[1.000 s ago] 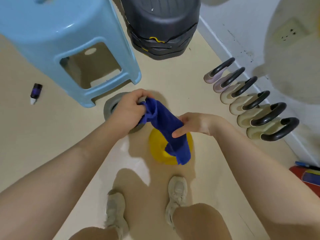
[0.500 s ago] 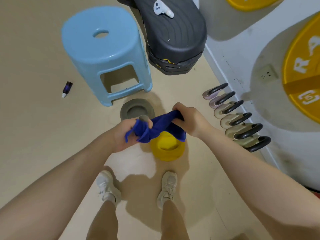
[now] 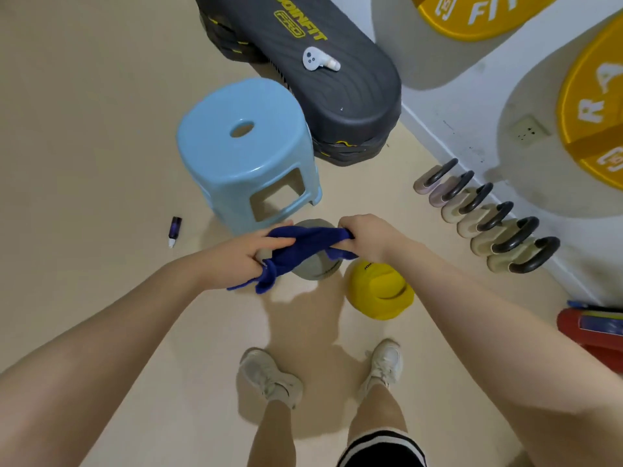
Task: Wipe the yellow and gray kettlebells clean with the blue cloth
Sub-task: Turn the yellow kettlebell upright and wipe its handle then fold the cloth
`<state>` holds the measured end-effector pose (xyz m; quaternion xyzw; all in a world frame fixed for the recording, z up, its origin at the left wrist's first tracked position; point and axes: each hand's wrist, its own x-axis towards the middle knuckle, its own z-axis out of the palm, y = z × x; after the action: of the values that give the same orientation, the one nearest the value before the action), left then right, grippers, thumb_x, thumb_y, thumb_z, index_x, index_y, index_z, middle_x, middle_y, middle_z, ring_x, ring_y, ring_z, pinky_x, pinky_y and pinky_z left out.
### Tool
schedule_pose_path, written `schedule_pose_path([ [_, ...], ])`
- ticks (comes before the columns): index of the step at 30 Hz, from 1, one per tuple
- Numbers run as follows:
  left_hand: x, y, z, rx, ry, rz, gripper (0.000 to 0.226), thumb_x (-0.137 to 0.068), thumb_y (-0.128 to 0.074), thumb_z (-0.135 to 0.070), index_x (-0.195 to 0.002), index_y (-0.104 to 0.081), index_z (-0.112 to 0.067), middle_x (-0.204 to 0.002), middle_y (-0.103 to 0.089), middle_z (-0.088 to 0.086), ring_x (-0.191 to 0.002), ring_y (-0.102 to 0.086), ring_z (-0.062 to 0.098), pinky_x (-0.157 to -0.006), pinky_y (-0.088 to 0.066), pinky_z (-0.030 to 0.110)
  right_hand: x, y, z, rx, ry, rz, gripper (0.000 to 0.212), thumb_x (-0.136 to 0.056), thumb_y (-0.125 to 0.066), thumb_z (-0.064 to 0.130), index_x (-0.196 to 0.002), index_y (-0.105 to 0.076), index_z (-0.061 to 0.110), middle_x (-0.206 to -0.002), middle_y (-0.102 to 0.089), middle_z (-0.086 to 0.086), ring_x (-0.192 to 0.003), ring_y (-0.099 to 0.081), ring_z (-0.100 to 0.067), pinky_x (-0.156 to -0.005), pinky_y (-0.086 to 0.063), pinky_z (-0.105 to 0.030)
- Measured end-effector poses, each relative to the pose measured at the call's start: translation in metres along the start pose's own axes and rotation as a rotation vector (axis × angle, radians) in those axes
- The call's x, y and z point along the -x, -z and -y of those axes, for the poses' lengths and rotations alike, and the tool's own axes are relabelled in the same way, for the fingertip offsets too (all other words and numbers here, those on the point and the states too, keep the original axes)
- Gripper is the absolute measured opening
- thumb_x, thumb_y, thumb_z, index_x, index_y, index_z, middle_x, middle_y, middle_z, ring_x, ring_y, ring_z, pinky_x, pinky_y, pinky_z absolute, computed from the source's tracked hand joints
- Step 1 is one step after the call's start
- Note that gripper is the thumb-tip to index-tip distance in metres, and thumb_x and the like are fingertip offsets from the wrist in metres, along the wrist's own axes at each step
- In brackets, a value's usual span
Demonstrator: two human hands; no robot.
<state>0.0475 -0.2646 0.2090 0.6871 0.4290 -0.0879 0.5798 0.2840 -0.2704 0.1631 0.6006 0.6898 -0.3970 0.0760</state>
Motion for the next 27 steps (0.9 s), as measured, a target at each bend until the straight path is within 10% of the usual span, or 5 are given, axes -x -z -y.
schedule_pose_path([
  [3,0.009,0.026,0.003,0.023,0.035,0.044,0.080,-0.080,-0.028,0.012,-0.124,-0.031,-0.054,-0.103,-0.049,-0.021,-0.098,-0.050,-0.004,-0.084,-0.042,0.010,-0.009,0.000,0.014,-0.069,0.005,-0.028,0.017,-0.089,-0.056,0.034,-0.085,-0.049,0.019,-0.081,-0.057,0.000,-0.078,-0.051,-0.022,-0.071,-0.040,-0.030],
  [10,-0.032,0.072,0.015,-0.178,0.094,0.137,0.065,-0.081,-0.034,0.010,-0.126,-0.054,-0.033,-0.112,-0.059,-0.004,-0.103,-0.056,0.020,-0.084,-0.046,0.026,-0.040,0.012,-0.001,-0.037,0.050,-0.165,0.018,-0.073,-0.070,0.019,-0.085,-0.062,0.008,-0.088,-0.064,-0.007,-0.086,-0.057,-0.027,-0.080,-0.046,-0.039],
  [16,-0.076,0.116,0.030,0.131,0.136,-0.244,0.003,-0.085,-0.064,-0.019,-0.086,-0.062,-0.022,-0.080,-0.065,0.000,-0.065,-0.060,0.021,-0.055,-0.046,0.025,-0.105,0.038,0.001,-0.010,-0.045,-0.086,0.023,-0.081,-0.063,0.032,-0.076,-0.046,0.017,-0.067,-0.054,0.000,-0.070,-0.048,-0.024,-0.063,-0.031,-0.028],
  [22,-0.117,0.162,0.055,0.773,0.268,-0.351,0.016,-0.088,-0.059,-0.004,-0.084,-0.054,-0.019,-0.080,-0.060,0.003,-0.058,-0.058,0.011,-0.046,-0.045,0.017,-0.165,0.062,0.005,-0.256,-0.030,0.043,0.036,-0.081,-0.066,0.017,-0.115,-0.054,0.015,-0.093,-0.057,0.002,-0.084,-0.052,-0.020,-0.069,-0.036,-0.025],
  [27,-0.142,0.198,0.067,0.750,0.111,-0.205,0.035,-0.080,-0.059,0.006,-0.097,-0.061,-0.025,-0.097,-0.064,0.001,-0.077,-0.065,0.012,-0.063,-0.054,0.022,-0.197,0.064,0.013,-0.594,-0.104,0.306,0.050,-0.078,-0.070,0.013,-0.122,-0.049,0.028,-0.117,-0.052,0.006,-0.072,-0.056,-0.012,-0.064,-0.046,-0.019],
])
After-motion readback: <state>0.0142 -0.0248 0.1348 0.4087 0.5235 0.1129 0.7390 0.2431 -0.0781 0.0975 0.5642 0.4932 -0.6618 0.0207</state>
